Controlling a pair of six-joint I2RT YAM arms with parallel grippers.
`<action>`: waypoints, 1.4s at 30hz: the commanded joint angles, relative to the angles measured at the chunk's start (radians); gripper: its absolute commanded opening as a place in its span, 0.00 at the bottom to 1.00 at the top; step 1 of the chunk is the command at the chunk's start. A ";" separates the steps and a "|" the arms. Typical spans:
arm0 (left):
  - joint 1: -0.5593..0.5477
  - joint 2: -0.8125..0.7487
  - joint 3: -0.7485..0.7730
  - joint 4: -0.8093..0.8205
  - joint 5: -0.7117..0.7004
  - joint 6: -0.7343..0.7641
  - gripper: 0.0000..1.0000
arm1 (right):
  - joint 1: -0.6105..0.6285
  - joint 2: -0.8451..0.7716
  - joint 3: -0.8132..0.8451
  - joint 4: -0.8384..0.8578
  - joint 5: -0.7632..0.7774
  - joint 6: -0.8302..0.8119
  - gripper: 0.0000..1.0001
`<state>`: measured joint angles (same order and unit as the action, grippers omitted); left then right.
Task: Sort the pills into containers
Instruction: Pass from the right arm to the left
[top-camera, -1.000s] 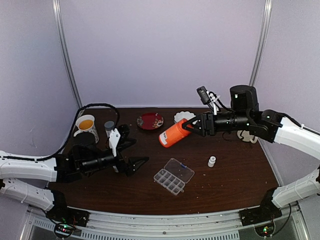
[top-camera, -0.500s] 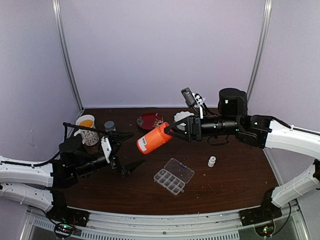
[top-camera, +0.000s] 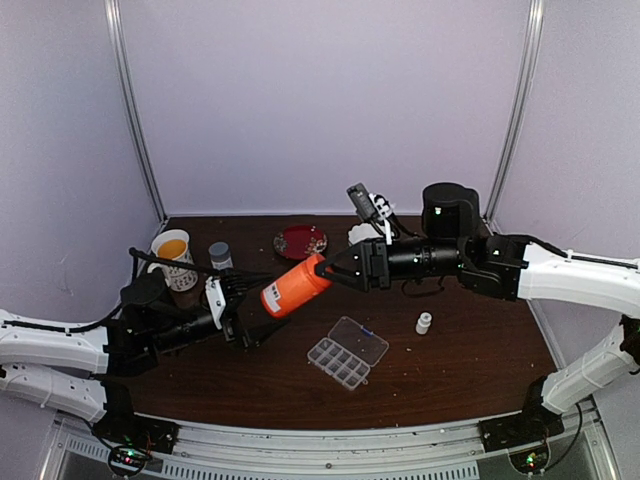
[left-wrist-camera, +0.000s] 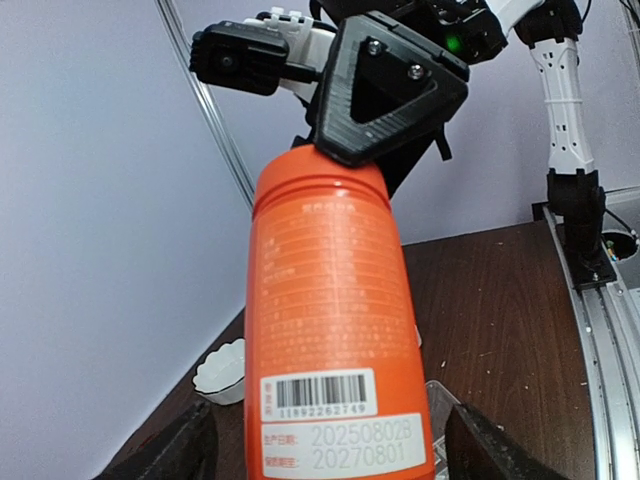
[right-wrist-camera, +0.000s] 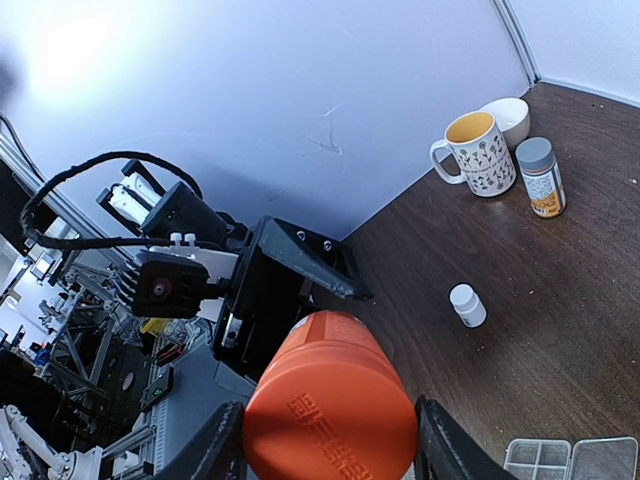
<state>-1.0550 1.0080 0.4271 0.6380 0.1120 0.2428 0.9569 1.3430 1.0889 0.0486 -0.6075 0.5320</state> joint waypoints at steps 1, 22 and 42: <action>-0.001 0.004 0.008 0.064 0.000 -0.010 0.84 | 0.008 -0.004 0.024 0.063 -0.020 0.019 0.20; -0.002 0.005 0.043 -0.009 0.054 -0.031 0.15 | 0.013 -0.016 0.020 -0.024 -0.002 -0.052 0.72; -0.002 0.005 0.035 0.027 0.025 -0.100 0.07 | 0.014 -0.012 0.031 -0.042 -0.028 -0.092 0.26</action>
<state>-1.0550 1.0119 0.4347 0.5900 0.1421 0.2070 0.9646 1.3430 1.0897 0.0067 -0.6170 0.4740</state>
